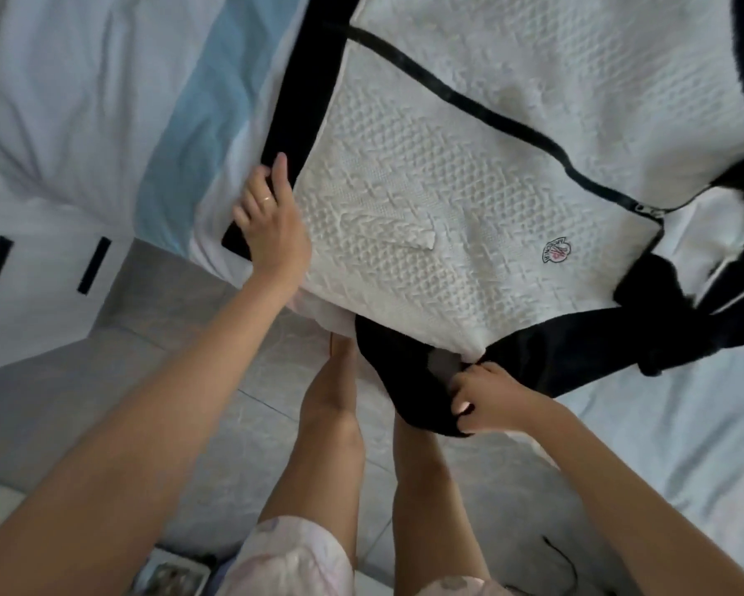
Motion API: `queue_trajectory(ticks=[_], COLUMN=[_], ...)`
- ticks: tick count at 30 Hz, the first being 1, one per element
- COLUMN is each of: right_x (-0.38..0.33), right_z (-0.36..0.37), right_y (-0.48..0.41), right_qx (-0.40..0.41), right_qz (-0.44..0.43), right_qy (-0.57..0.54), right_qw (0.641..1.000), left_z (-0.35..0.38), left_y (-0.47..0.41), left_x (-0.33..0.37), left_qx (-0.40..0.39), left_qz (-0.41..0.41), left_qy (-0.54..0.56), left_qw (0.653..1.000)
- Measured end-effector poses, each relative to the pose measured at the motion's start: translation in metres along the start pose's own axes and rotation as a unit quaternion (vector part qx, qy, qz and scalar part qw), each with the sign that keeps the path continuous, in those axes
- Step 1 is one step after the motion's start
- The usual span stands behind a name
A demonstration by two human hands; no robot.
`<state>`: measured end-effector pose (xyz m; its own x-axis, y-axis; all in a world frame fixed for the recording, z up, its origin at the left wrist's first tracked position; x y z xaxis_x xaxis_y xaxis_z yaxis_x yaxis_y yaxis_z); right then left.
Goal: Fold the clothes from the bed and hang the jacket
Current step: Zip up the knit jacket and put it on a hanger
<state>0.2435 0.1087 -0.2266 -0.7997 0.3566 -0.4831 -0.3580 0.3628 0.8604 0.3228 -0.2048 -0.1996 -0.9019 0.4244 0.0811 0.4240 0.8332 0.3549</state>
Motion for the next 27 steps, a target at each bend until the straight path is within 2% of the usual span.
queue_trajectory(ticks=[1, 2, 3, 4, 5, 6, 7, 8, 10, 11, 12, 13, 14, 16, 18, 20, 21, 22, 25, 26, 27], right_x=[-0.008, -0.016, -0.015, -0.011, -0.011, -0.003, 0.016, 0.031, 0.067, 0.08, 0.093, 0.114, 0.135, 0.178, 0.193, 0.215, 0.234, 0.249, 0.283, 0.299, 0.318], right_z=[-0.013, -0.035, -0.055, -0.064, -0.068, -0.061, -0.038, -0.016, 0.048, 0.07, 0.074, 0.071, 0.061, 0.039, 0.021, 0.022, 0.026, 0.027, 0.011, 0.003, -0.005], right_y=[0.005, 0.008, 0.017, 0.027, 0.03, 0.032, 0.032, 0.028, 0.021, 0.027, 0.034, 0.047, 0.057, 0.1, 0.14, 0.147, 0.155, 0.167, 0.218, 0.233, 0.239], right_qx=[0.007, 0.07, 0.172, 0.252, 0.304, 0.316, 0.287, 0.224, 0.039, -0.022, -0.015, 0.052, 0.148, 0.367, 0.502, 0.501, 0.502, 0.526, 0.661, 0.679, 0.671], right_qz=[-0.027, -0.06, -0.083, -0.077, -0.05, -0.01, 0.036, 0.065, 0.071, 0.049, 0.04, 0.053, 0.092, 0.192, 0.251, 0.251, 0.256, 0.262, 0.273, 0.284, 0.292], right_qy=[-0.083, -0.149, -0.181, -0.16, -0.112, -0.066, -0.047, -0.047, -0.139, -0.253, -0.386, -0.495, -0.535, -0.463, -0.323, -0.268, -0.288, -0.325, -0.392, -0.404, -0.435], right_qw=[0.996, 0.985, 0.965, 0.951, 0.945, 0.946, 0.956, 0.971, 0.987, 0.966, 0.921, 0.865, 0.827, 0.783, 0.763, 0.783, 0.774, 0.741, 0.579, 0.544, 0.524], left_z=[0.002, 0.008, 0.016, 0.031, 0.051, 0.074, 0.102, 0.121, 0.135, 0.134, 0.131, 0.127, 0.119, 0.107, 0.096, 0.09, 0.091, 0.094, 0.122, 0.134, 0.142], left_y=[0.012, 0.026, 0.045, 0.066, 0.079, 0.088, 0.099, 0.106, 0.121, 0.129, 0.134, 0.139, 0.141, 0.136, 0.128, 0.123, 0.123, 0.12, 0.105, 0.103, 0.102], left_x=[0.037, 0.073, 0.11, 0.139, 0.144, 0.14, 0.13, 0.11, 0.077, 0.074, 0.076, 0.088, 0.095, 0.139, 0.19, 0.244, 0.274, 0.291, 0.312, 0.318, 0.319], left_qx=[0.002, -0.007, -0.025, -0.065, -0.132, -0.21, -0.298, -0.367, -0.438, -0.451, -0.464, -0.475, -0.479, -0.446, -0.384, -0.324, -0.304, -0.299, -0.356, -0.376, -0.388], left_qz=[0.07, 0.166, 0.267, 0.341, 0.372, 0.366, 0.333, 0.281, 0.172, 0.134, 0.101, 0.076, 0.049, 0.06, 0.123, 0.23, 0.286, 0.325, 0.352, 0.355, 0.359], left_qy=[0.017, 0.021, 0.011, -0.009, -0.043, -0.087, -0.145, -0.207, -0.286, -0.292, -0.279, -0.269, -0.257, -0.25, -0.217, -0.157, -0.132, -0.122, -0.154, -0.189, -0.227], left_qw=[0.997, 0.986, 0.963, 0.938, 0.918, 0.902, 0.883, 0.862, 0.835, 0.833, 0.835, 0.835, 0.838, 0.858, 0.889, 0.904, 0.899, 0.889, 0.852, 0.835, 0.818])
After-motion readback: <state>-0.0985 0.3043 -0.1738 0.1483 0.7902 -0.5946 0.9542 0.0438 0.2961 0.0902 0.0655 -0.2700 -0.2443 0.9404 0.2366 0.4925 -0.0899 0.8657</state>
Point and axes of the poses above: each hand's wrist, its own y-axis away from the middle knuckle, its own z-axis out of the palm, x = y × z, the point moved 9 cm from there along -y, towards the middle knuckle, and after that the axes turned 9 degrees about -x, right-handed, at the moved point
